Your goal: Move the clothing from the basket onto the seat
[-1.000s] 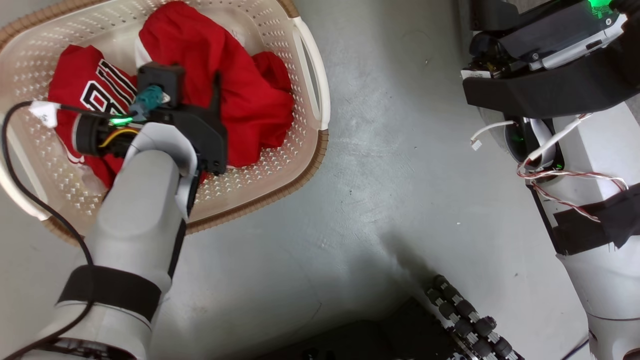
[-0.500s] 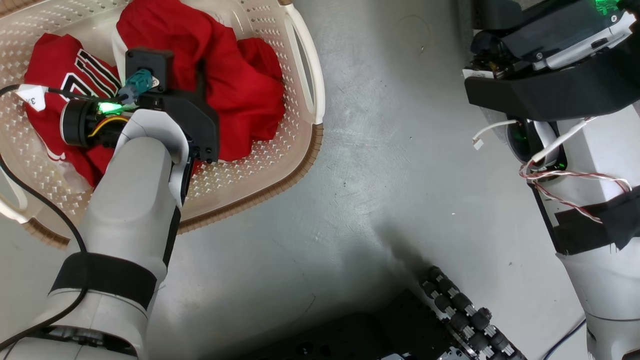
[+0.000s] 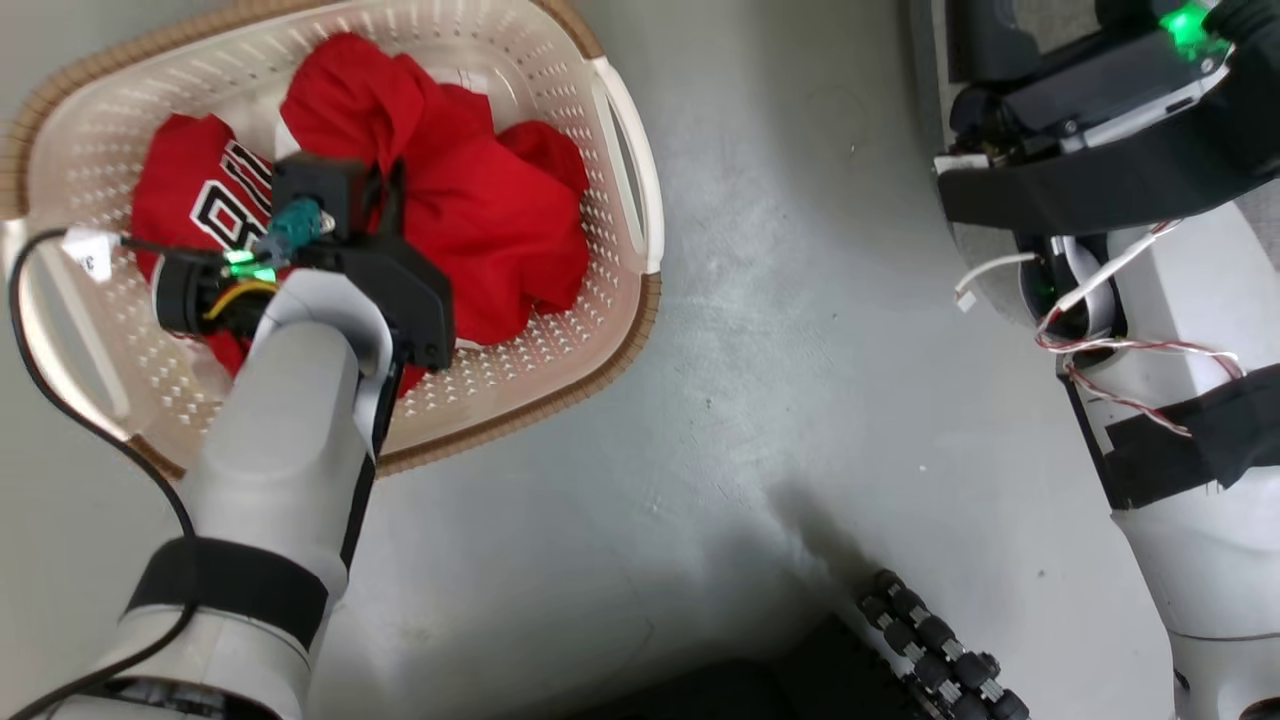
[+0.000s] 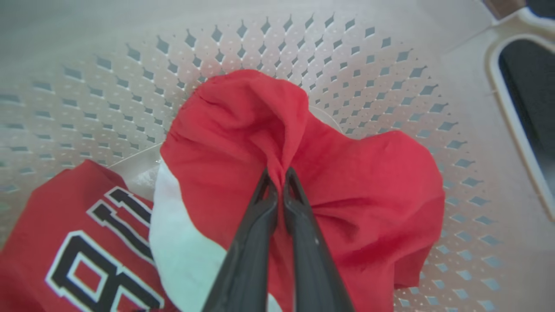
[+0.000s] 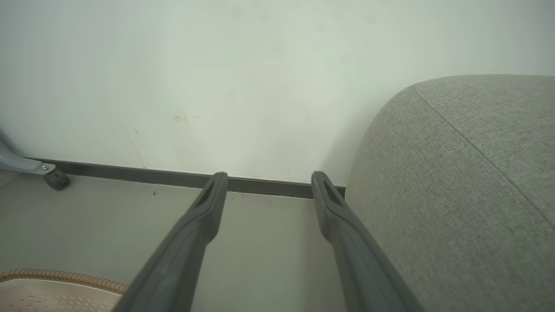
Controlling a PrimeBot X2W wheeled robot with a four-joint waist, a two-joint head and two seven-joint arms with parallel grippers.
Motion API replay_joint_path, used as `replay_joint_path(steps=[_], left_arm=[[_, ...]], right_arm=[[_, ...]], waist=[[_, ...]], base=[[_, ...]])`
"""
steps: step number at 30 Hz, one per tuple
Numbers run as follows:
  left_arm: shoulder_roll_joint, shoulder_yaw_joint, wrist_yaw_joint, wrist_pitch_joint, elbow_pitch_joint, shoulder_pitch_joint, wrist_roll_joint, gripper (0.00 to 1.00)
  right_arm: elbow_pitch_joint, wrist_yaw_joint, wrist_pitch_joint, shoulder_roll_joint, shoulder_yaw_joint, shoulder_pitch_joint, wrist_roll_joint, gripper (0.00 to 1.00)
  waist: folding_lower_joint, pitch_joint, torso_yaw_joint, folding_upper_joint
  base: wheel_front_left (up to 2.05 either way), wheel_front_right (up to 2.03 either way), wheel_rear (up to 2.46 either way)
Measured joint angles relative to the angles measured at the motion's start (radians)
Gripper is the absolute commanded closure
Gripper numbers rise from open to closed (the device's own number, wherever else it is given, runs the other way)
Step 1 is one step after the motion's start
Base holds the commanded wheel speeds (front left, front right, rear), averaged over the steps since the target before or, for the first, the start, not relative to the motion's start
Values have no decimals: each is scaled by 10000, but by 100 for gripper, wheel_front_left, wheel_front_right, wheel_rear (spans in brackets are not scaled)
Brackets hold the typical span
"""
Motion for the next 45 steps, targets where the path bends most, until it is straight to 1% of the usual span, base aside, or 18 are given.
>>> replay_joint_path(steps=[3, 5, 10, 13, 14, 17, 20, 27, 32, 37, 45], left_arm=[[-40, 6, -171, -140, 94, 265, -92, 100], [-69, 19, -213, -230, 132, 420, -167, 100], [-104, 82, -339, -407, 136, 714, -328, 100], [-115, 113, -353, -453, 119, 846, -539, 100], [-115, 111, -437, -487, 113, 902, -566, 100], [-121, 82, -449, -518, 56, 1079, -625, 100], [-127, -63, -598, -533, -176, 1399, -892, 100], [-134, -453, -610, -570, -779, 2243, -1567, 100], [-144, -533, -614, -571, -1223, 2765, -2079, 100], [-155, -646, -614, -573, -1664, 3209, -2454, 100], [-159, -654, -602, -573, -2182, 3885, -2681, 100]], right_arm=[[297, 52, 0, -4, -31, 119, -77, 0], [445, 123, 0, -42, -90, 203, -81, 0], [878, 146, 0, -142, -194, 513, -82, 0], [1156, 221, 0, -155, -207, 750, -82, 0], [1241, 230, 0, -171, -226, 825, -82, 0], [1507, 307, 0, -224, -265, 1049, -82, 0], [1810, 316, 0, -224, -265, 1197, -82, 0], [2431, 477, 2, -226, -215, 1608, -84, 0], [2832, 479, 2, -224, -184, 2026, -84, 0], [3106, 560, 2, -222, -199, 2375, -84, 0], [3618, 568, 2, -222, -257, 3014, -82, 0]], waist=[[0, -330, 92, 0], [-1, -572, 158, 0], [-1, -1220, 346, 0], [-1, -1625, 474, -1], [-1, -1760, 519, -1], [-1, -2175, 662, -1], [-1, -2597, 807, -1], [-2, -3605, 1125, -1], [-2, -4330, 1353, -2], [-3, -5051, 1588, -1], [-3, -6221, 1953, -2]], base=[[0, 0, 0], [0, 0, 0], [0, 0, 0], [0, 0, 0], [0, 0, 0], [0, 0, 0], [0, 0, 0], [0, 0, 0], [0, 0, 0], [0, 0, 0], [0, 0, 0]])
